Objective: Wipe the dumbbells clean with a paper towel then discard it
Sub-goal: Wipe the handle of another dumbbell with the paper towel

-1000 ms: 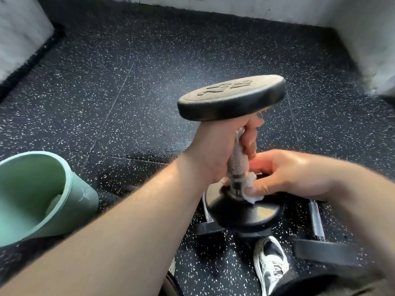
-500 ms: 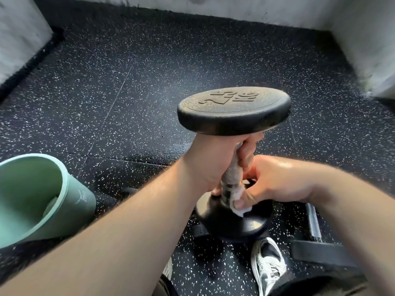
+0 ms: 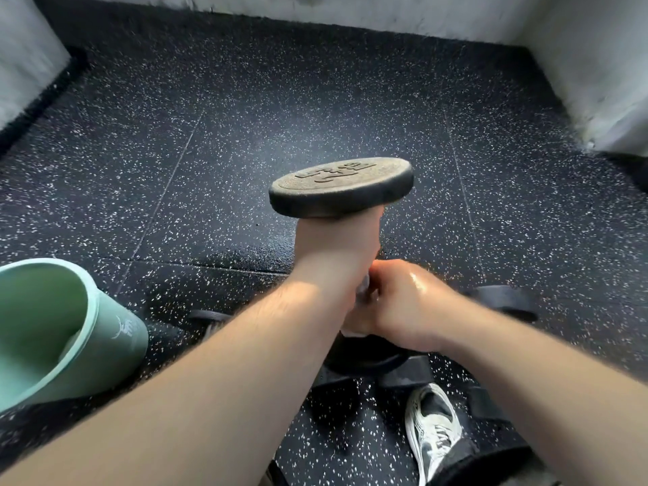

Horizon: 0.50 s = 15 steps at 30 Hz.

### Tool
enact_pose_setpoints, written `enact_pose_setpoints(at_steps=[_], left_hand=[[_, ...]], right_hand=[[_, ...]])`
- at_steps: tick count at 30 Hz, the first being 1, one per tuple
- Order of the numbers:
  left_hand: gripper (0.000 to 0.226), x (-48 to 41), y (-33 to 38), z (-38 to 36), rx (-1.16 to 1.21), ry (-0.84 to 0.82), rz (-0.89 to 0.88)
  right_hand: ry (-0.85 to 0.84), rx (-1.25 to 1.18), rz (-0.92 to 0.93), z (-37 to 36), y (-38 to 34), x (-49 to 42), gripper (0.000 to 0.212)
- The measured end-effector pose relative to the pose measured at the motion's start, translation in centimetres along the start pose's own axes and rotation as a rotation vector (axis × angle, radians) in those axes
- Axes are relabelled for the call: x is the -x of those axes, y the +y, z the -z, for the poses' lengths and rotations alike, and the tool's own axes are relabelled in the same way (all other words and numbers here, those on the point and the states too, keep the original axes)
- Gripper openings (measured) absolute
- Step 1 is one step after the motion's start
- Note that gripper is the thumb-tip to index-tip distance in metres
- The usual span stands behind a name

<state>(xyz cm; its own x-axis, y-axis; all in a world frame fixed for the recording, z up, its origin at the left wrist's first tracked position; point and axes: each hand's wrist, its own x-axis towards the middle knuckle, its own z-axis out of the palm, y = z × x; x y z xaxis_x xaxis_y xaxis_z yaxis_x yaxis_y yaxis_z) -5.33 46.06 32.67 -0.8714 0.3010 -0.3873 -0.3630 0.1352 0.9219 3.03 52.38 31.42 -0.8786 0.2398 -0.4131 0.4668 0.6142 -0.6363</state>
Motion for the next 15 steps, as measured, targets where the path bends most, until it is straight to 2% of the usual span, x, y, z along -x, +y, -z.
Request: enact_pose_setpoints(at_steps=[2,4,6,8,11,14,15], left_hand=[[0.023,-0.2,0.1,-0.2,0.006,0.024,-0.002],[0.026,-0.2,0.2,-0.5,0.037,0.012,0.025],[0.025,-0.3,0.4,-0.4,0.109,-0.055,0.075],[0.012,-0.4,0.5,-0.1,0.177,-0.184,0.107],[0.025,-1.0,-0.1,0.9,0.222,-0.394,0.064],[0.017,-0.9,-0.1,1.8,0.284,-0.564,-0.007],[0.013,-0.8,0.0,1.9,0.323,-0.633,0.013]], right_hand=[[0.080,0.073,0.001,-0.2,-0.2,-0.2,0.020],[0.045,0.096,0.001,0.6,-0.1,-0.4,0.022],[-0.010,0.120,0.003,1.6,0.1,-0.5,0.028],[-0.067,0.133,-0.005,2.6,0.0,-0.2,0.033],[-0.162,-0.069,0.016,3.6,-0.1,0.6,0.018],[-0.315,-0.317,0.085,4.2,0.0,1.1,0.010],[-0.354,-0.360,0.112,4.1,0.1,1.1,0.015]])
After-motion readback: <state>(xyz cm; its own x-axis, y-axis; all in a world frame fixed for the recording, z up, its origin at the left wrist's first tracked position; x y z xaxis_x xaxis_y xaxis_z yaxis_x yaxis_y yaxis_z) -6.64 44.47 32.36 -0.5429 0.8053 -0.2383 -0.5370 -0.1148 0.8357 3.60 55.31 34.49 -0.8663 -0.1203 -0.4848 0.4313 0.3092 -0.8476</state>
